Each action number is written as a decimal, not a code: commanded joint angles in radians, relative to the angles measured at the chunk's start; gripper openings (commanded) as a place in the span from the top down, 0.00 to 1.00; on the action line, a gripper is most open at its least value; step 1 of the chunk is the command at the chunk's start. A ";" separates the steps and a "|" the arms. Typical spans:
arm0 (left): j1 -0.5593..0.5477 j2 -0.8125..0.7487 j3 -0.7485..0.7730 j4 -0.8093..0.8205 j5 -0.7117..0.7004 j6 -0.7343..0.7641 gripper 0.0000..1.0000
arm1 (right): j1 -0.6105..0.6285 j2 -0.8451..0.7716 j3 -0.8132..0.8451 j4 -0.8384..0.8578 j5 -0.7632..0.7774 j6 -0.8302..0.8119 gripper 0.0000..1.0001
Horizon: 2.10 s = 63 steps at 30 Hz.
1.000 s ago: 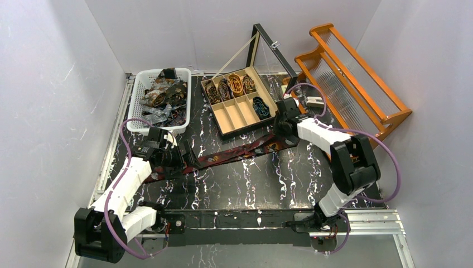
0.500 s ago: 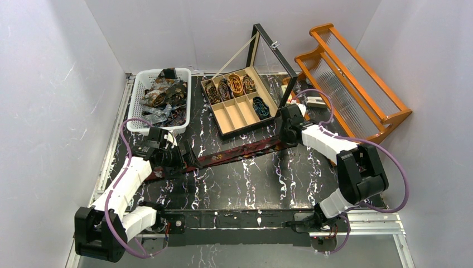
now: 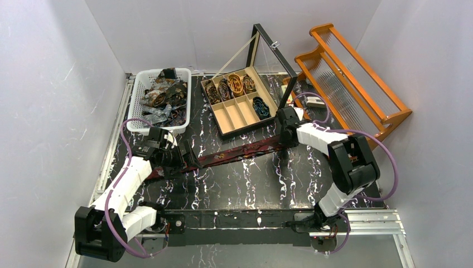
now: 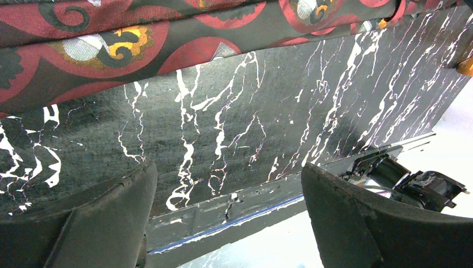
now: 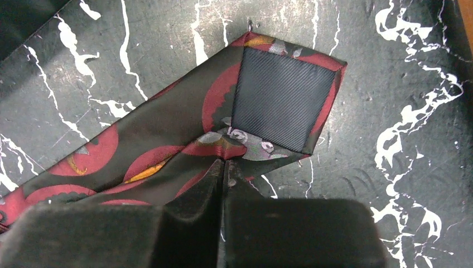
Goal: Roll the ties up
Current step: Flatten out the tie at the center of the board.
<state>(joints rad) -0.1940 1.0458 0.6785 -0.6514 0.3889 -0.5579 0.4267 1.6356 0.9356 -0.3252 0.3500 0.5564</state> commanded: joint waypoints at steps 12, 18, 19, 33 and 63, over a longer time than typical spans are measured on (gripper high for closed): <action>-0.005 -0.006 0.002 -0.002 -0.017 0.001 0.02 | 0.013 -0.304 -0.168 0.220 -0.522 0.023 0.50; -0.005 -0.019 0.005 -0.004 -0.015 -0.007 0.02 | 0.209 -0.202 -0.098 0.287 -0.452 0.062 0.49; -0.005 -0.025 0.003 -0.004 -0.017 -0.009 0.02 | 0.230 -0.173 -0.075 0.278 -0.445 0.058 0.49; -0.005 -0.032 0.008 -0.016 -0.013 -0.014 0.02 | 0.221 0.104 -0.008 0.127 -0.232 -0.032 0.51; -0.005 -0.038 0.084 -0.072 -0.281 -0.066 0.02 | -0.068 -0.381 -0.173 0.252 -0.746 -0.144 0.34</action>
<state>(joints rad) -0.1940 1.0237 0.7086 -0.6777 0.2634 -0.5846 0.3027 1.3762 0.8028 -0.2310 -0.1646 0.3935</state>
